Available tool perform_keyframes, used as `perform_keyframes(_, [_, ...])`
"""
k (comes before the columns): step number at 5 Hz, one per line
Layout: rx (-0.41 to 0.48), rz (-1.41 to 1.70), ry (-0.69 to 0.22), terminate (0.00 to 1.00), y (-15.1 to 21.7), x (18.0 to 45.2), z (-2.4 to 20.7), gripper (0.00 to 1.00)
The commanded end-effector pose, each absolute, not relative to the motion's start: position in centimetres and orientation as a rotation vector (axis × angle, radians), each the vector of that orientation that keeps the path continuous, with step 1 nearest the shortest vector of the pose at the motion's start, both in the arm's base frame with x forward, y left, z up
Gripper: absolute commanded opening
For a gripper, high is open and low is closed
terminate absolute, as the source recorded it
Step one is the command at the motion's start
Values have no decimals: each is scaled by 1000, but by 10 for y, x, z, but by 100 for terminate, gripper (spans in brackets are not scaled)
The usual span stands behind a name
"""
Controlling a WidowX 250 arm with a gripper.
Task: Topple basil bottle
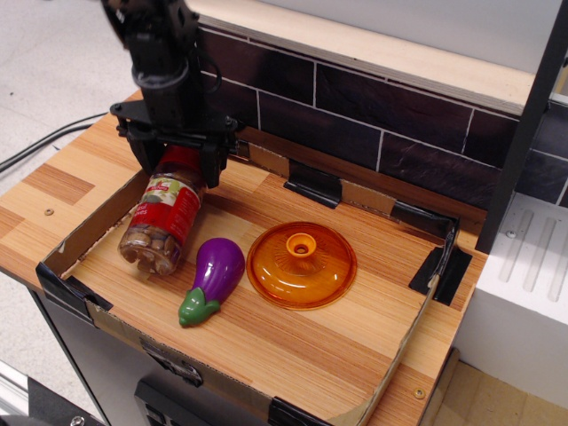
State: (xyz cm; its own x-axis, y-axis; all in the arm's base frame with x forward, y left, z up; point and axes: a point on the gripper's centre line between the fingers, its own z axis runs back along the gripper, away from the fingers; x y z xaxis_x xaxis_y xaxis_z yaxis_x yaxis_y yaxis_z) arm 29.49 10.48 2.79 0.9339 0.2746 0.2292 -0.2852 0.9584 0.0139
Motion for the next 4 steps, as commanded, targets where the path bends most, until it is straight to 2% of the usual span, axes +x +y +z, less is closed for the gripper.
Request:
perform_keyframes(1, [47, 317, -288, 0, 111, 314, 50, 100])
perform_keyframes(2, [51, 361, -279, 0, 113, 317, 54, 100])
perform_keyframes(3, [60, 388, -290, 0, 117, 318, 70, 100])
perform_keyframes(4, [60, 388, -290, 0, 117, 318, 70, 100])
